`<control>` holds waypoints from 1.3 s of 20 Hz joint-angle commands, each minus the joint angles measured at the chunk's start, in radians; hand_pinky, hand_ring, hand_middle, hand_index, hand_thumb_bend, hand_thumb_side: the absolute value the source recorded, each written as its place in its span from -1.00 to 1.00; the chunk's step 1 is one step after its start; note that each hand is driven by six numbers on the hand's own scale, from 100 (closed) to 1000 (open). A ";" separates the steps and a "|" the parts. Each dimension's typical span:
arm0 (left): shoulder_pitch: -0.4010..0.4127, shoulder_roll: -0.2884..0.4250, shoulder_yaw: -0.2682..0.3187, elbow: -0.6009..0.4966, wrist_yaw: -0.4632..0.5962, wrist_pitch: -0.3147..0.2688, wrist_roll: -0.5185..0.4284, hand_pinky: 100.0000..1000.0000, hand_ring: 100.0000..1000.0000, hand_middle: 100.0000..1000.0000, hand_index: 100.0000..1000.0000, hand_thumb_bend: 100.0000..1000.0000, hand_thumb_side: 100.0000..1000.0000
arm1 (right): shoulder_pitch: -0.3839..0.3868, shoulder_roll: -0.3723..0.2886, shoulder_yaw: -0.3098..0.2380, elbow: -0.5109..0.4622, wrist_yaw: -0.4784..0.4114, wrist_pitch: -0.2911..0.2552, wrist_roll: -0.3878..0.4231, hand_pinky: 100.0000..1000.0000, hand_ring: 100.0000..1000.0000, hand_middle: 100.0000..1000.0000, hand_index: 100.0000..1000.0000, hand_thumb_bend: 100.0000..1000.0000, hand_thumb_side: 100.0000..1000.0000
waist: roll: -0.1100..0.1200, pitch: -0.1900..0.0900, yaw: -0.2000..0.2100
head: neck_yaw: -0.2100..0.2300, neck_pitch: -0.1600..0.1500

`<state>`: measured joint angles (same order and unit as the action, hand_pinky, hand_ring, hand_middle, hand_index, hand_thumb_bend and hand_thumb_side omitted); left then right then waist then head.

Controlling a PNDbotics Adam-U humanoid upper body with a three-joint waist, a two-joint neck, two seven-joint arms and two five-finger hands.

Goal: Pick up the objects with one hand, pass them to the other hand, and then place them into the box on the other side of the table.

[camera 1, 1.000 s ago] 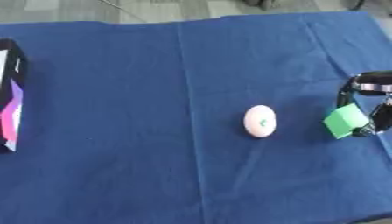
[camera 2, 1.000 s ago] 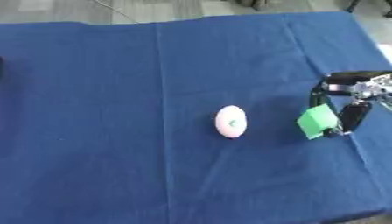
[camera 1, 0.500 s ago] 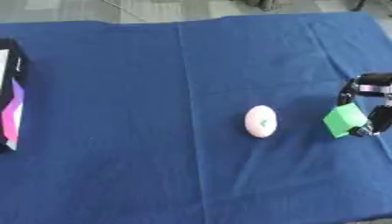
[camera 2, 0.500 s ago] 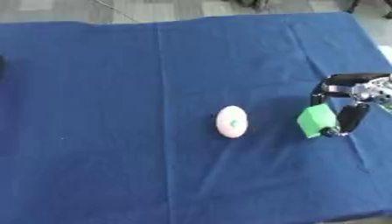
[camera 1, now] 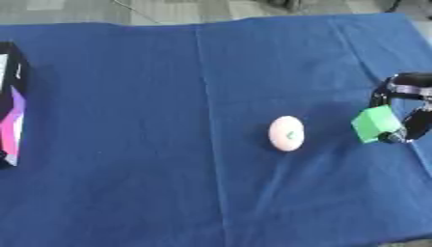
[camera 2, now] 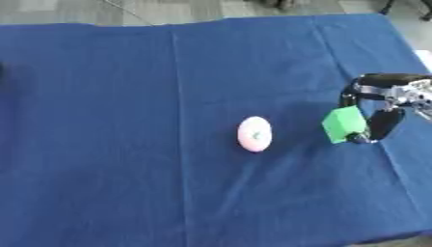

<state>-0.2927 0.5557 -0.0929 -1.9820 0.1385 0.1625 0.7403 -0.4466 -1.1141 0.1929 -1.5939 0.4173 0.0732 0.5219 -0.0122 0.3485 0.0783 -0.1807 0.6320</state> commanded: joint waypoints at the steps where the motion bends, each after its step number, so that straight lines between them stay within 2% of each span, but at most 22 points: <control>1: -0.008 0.042 0.013 -0.018 -0.009 0.005 -0.006 0.38 0.45 0.48 0.69 -0.97 0.61 | -0.025 -0.030 -0.055 -0.080 -0.039 0.042 -0.020 0.64 0.24 -0.16 -0.02 -0.74 -1.00 | 0.001 -0.030 -0.004 | 0.006 0.006; 3: -0.014 0.056 0.011 -0.018 -0.012 0.009 -0.015 0.38 0.45 0.48 0.70 -0.98 0.60 | -0.029 -0.022 -0.061 -0.121 -0.068 0.072 -0.034 0.62 0.21 -0.16 -0.01 -0.82 -1.00 | 0.002 -0.033 -0.003 | 0.009 0.007; 5: -0.023 0.074 0.008 -0.018 -0.017 0.015 -0.030 0.38 0.45 0.48 0.70 -0.99 0.59 | -0.033 0.001 -0.061 -0.161 -0.098 0.103 -0.053 0.55 0.14 -0.16 0.00 -1.00 -1.00 | 0.004 -0.037 -0.002 | 0.014 0.007; 9: -0.057 0.109 -0.002 -0.018 -0.026 0.031 -0.067 0.39 0.46 0.49 0.71 -1.00 0.57 | -0.050 0.097 -0.071 -0.235 -0.163 0.167 -0.114 0.54 0.06 -0.18 0.02 -1.00 -1.00 | 0.010 -0.045 0.000 | 0.026 0.011; 16: -0.122 0.165 -0.016 -0.018 -0.018 0.049 -0.112 0.40 0.46 0.50 0.71 -1.00 0.54 | -0.089 0.271 -0.033 -0.390 -0.269 0.272 -0.221 0.56 -0.08 -0.16 0.06 -1.00 -1.00 | 0.018 -0.057 0.004 | 0.044 0.016; 20: -0.156 0.193 -0.029 -0.018 -0.013 0.062 -0.143 0.40 0.47 0.50 0.71 -1.00 0.54 | -0.121 0.372 0.001 -0.405 -0.318 0.281 -0.283 0.54 -0.09 -0.16 0.07 -1.00 -1.00 | 0.018 -0.064 0.006 | 0.055 0.021; 26: -0.184 0.225 -0.037 -0.018 -0.008 0.073 -0.176 0.41 0.47 0.50 0.71 -1.00 0.53 | -0.142 0.526 0.082 -0.406 -0.329 0.275 -0.378 0.55 -0.12 -0.16 0.08 -1.00 -1.00 | 0.013 -0.070 0.006 | 0.067 0.036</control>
<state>-0.4606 0.7407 -0.1350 -1.9828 0.1281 0.2350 0.5714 -0.5727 -0.6020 0.2676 -1.9789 0.0977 0.3502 0.1646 -0.0021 0.3081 0.0827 -0.1160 0.6659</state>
